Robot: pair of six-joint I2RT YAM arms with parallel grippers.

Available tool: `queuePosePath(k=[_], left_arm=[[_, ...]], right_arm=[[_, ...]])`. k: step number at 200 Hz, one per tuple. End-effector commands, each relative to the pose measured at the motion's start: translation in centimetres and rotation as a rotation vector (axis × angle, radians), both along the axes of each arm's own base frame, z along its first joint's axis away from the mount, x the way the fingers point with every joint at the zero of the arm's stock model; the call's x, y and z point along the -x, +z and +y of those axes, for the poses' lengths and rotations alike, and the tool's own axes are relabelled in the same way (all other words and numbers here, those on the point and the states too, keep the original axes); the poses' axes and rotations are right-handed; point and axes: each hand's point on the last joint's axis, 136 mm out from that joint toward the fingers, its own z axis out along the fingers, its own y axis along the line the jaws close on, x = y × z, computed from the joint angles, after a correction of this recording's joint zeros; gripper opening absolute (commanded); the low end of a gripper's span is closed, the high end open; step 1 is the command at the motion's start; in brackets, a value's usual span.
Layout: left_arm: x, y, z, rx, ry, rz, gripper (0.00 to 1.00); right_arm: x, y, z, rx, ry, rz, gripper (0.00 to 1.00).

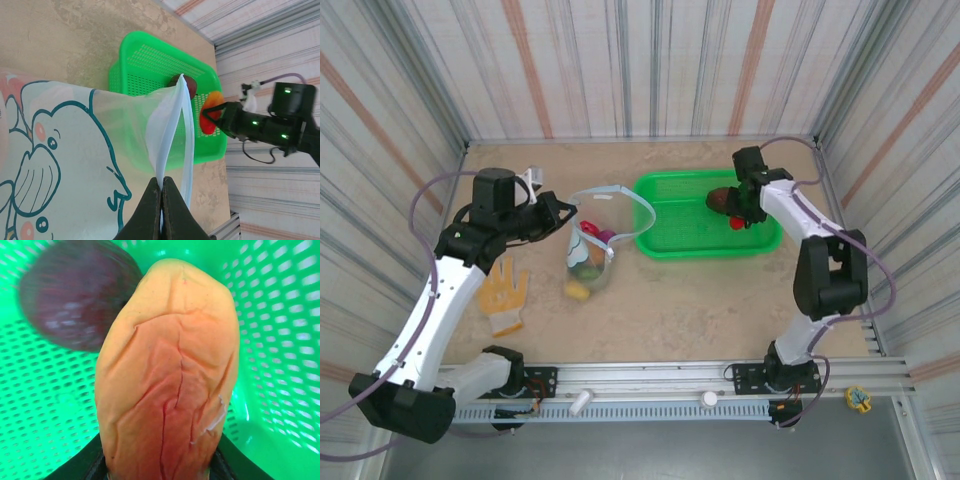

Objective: Place the food in the zip-top bag and seal the zipper

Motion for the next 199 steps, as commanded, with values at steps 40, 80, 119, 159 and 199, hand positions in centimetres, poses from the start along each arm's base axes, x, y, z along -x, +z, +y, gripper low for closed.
queuePosePath(k=[40,80,119,159,199], left_arm=[[0.4,1.0,0.2,0.009,-0.004,-0.037,0.00],[0.5,0.9,0.2,0.011,-0.002,-0.034,0.00],[0.5,1.0,0.3,0.009,0.004,-0.038,0.00],[0.4,1.1,0.4,0.005,0.008,-0.043,0.00],[0.5,0.9,0.2,0.012,-0.002,-0.034,0.00]], right_arm=[[2.9,10.8,7.6,-0.194,0.264,-0.231,0.35],[6.5,16.2,15.7,-0.374,0.580,-0.320,0.35],[10.1,19.7,22.9,-0.553,0.834,-0.361,0.36],[13.0,19.5,28.9,-0.625,1.040,-0.299,0.35],[12.4,18.3,31.3,-0.584,1.063,-0.304,0.35]])
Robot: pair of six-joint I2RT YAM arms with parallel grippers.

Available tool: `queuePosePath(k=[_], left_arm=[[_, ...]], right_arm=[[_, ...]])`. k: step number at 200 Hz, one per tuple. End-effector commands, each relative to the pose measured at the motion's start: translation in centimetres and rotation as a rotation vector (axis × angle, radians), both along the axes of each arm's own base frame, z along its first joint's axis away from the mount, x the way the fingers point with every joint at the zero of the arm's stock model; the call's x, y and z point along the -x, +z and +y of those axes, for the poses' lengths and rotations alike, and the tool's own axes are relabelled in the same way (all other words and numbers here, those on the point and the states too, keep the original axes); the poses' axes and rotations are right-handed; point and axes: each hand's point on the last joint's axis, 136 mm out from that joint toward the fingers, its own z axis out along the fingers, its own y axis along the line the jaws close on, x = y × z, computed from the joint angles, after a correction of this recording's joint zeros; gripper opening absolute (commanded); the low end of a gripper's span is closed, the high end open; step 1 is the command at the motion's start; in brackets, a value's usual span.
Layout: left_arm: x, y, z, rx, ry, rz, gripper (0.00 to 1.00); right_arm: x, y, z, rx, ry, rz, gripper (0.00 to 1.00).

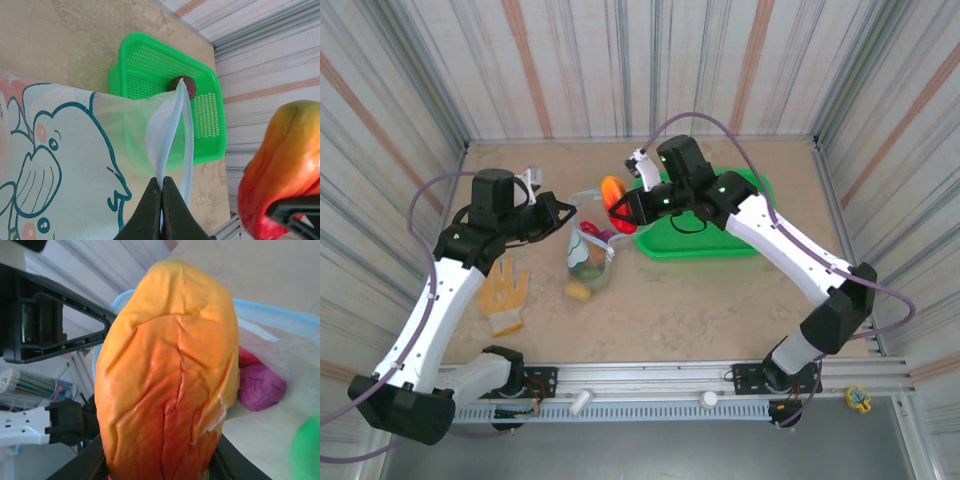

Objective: Place the food in the zip-top bag and seal the zipper

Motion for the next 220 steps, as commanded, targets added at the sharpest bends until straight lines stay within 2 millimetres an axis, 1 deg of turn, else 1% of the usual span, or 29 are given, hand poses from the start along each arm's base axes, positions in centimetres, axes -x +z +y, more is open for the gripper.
queuePosePath(k=[1,19,42,63,72,82,104,124,135,143,159,168,184,198,220], left_arm=[[0.4,0.8,0.1,0.012,-0.006,-0.027,0.00],[0.3,0.9,0.0,0.024,-0.010,-0.032,0.00],[0.2,1.1,-0.2,0.041,-0.009,-0.034,0.00],[0.2,1.1,-0.2,0.041,-0.006,-0.033,0.00],[0.1,1.0,-0.2,0.045,-0.003,-0.030,0.00],[0.0,0.9,-0.2,0.049,0.003,-0.027,0.00],[-0.3,0.7,-0.3,0.064,0.013,-0.019,0.00],[-0.4,0.8,-0.3,0.071,0.014,-0.019,0.00],[-0.5,1.0,-0.3,0.069,0.015,-0.024,0.00],[-0.5,1.2,-0.3,0.068,0.016,-0.028,0.00],[-0.5,1.1,-0.2,0.063,0.019,-0.028,0.00],[-0.5,1.1,-0.2,0.063,0.018,-0.027,0.00],[-0.4,1.0,-0.2,0.065,0.017,-0.025,0.00],[-0.3,0.6,-0.2,0.055,0.016,-0.017,0.00],[-0.1,0.2,0.0,0.045,0.020,-0.014,0.00]], right_arm=[[-0.5,0.1,1.1,-0.005,0.024,-0.047,0.35],[-2.0,0.1,1.5,-0.020,-0.042,-0.121,0.35],[-4.0,0.4,1.6,-0.107,-0.168,-0.250,0.33],[-5.2,-0.2,2.3,-0.151,-0.227,-0.264,0.31],[-5.2,-0.6,3.0,-0.157,-0.230,-0.257,0.31],[-4.6,-1.3,3.9,-0.150,-0.214,-0.269,0.32],[-3.6,-2.9,5.1,-0.131,-0.213,-0.301,0.34],[-3.1,-4.7,5.4,-0.108,-0.198,-0.278,0.43],[-2.9,-5.5,5.3,-0.085,-0.189,-0.259,0.53],[-2.9,-5.8,5.2,-0.073,-0.189,-0.251,0.58],[-2.9,-5.9,4.7,-0.061,-0.192,-0.240,0.66],[-3.0,-5.8,4.4,-0.058,-0.196,-0.237,0.68],[-3.2,-5.8,3.9,-0.052,-0.200,-0.220,0.68],[-3.3,-5.4,3.5,-0.052,-0.200,-0.213,0.67],[-3.5,-4.0,2.6,-0.050,-0.202,-0.198,0.66]])
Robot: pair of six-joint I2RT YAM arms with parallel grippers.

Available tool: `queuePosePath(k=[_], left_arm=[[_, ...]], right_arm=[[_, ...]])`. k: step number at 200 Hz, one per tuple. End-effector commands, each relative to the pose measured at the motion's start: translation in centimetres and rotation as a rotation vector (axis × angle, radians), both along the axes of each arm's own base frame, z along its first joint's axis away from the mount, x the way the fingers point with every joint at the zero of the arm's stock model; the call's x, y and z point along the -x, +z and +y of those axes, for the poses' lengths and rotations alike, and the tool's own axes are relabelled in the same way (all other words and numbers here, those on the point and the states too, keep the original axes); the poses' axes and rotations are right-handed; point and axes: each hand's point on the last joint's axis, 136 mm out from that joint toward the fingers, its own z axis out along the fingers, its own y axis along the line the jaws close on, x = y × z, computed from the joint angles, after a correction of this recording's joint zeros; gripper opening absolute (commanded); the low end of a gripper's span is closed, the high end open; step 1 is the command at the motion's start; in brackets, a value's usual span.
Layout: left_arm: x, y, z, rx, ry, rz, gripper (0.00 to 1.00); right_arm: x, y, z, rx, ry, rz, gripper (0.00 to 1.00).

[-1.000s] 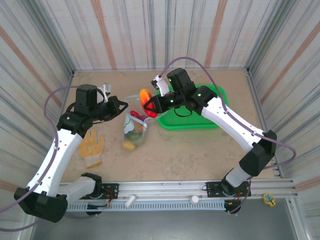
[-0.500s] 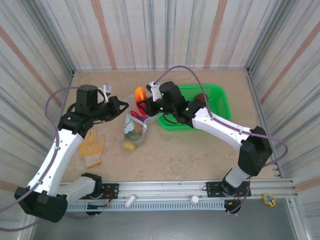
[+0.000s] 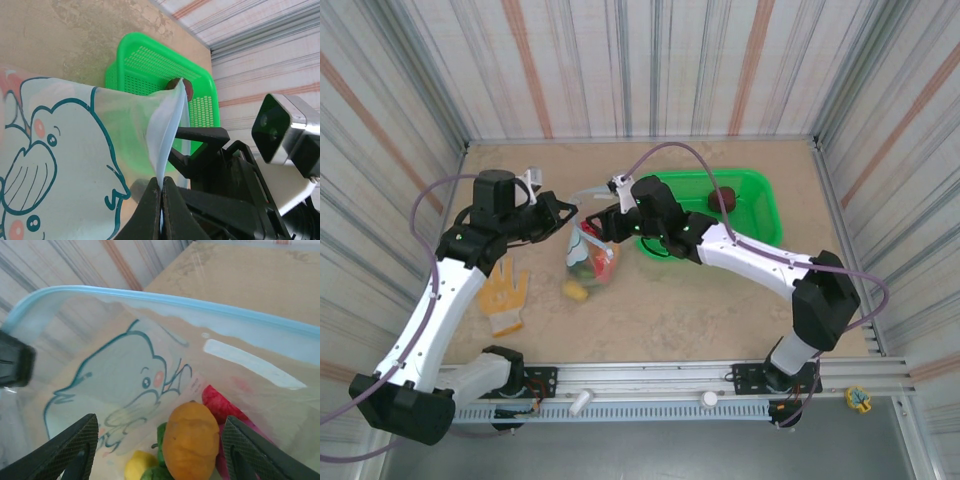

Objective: Place the food in the zip-top bag and seal the zipper

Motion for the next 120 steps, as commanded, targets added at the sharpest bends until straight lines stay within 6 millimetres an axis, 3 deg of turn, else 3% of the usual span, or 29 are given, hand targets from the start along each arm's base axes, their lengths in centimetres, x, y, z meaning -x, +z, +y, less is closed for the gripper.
queuePosePath(k=[1,39,68,91,120], left_arm=[[0.2,0.5,0.3,0.006,0.003,-0.033,0.00],[0.5,0.3,0.4,-0.001,0.004,-0.031,0.00],[0.5,0.4,0.3,-0.001,-0.002,-0.030,0.00],[0.6,0.5,0.2,0.003,-0.015,-0.029,0.00],[0.7,0.6,0.3,-0.006,-0.017,-0.037,0.00]], right_arm=[[0.0,2.5,-1.2,-0.014,0.000,0.019,0.66],[-0.9,5.8,-3.8,-0.030,-0.048,0.039,0.61],[-3.0,7.5,-8.5,0.015,-0.227,0.058,0.52],[-5.8,5.4,-14.8,0.081,-0.415,0.183,0.54],[-8.0,-0.1,-23.2,0.228,-0.640,0.322,0.63]])
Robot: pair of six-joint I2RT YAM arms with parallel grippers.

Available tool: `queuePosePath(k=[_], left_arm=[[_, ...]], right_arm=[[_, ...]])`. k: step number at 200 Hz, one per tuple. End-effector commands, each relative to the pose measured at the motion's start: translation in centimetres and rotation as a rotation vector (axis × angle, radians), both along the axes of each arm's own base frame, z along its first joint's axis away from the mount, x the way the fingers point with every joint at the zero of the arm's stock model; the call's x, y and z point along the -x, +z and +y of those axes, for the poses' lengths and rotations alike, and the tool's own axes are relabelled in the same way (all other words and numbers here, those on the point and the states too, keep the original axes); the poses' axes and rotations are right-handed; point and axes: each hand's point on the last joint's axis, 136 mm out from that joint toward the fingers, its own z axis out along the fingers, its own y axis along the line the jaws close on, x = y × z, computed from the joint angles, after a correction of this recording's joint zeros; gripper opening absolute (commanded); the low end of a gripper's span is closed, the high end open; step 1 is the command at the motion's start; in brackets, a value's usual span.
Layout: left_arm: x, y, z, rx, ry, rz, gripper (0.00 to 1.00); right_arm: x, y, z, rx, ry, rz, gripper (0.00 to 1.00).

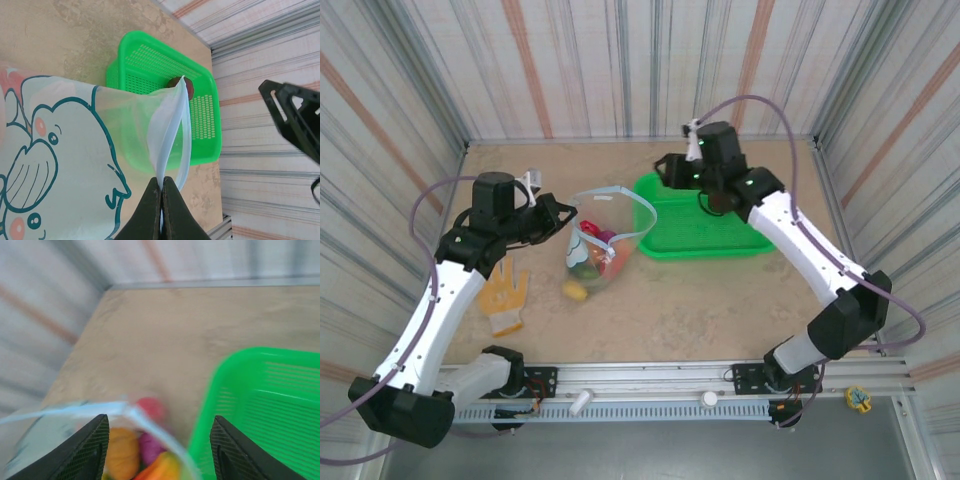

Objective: Place the food in the zip-top bag and seal the zipper

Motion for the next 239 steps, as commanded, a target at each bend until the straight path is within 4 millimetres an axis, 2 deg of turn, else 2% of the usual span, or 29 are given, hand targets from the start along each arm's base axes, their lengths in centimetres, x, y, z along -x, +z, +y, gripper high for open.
queuePosePath(k=[1,18,50,71,93,121,179,213,239], left_arm=[[0.4,0.7,0.2,-0.004,-0.016,-0.033,0.00],[0.4,0.6,0.2,-0.006,-0.016,-0.033,0.00],[0.3,0.5,-0.1,-0.003,-0.031,-0.034,0.00],[0.2,0.5,-0.2,-0.004,-0.040,-0.035,0.00],[0.2,0.3,-0.2,-0.011,-0.042,-0.035,0.00],[0.3,0.3,0.0,-0.023,-0.041,-0.037,0.00],[-0.1,0.1,-0.3,-0.022,-0.055,-0.031,0.00],[-0.1,0.1,-0.3,-0.017,-0.059,-0.028,0.00],[0.0,0.2,-0.4,-0.015,-0.065,-0.032,0.00]], right_arm=[[0.1,-6.7,-7.1,0.159,-0.197,0.235,0.64],[-0.6,-9.9,-10.5,0.236,-0.267,0.312,0.71],[-2.6,-14.9,-14.0,0.333,-0.328,0.367,0.91],[-3.9,-17.6,-16.0,0.422,-0.379,0.417,0.97],[-4.8,-19.9,-16.8,0.405,-0.409,0.484,0.97],[-5.8,-21.4,-16.8,0.338,-0.410,0.506,0.98],[-8.6,-22.4,-14.2,0.101,-0.313,0.527,0.99],[-9.7,-23.5,-13.6,0.069,-0.303,0.563,0.99],[-9.6,-24.3,-13.3,0.061,-0.299,0.584,0.98]])
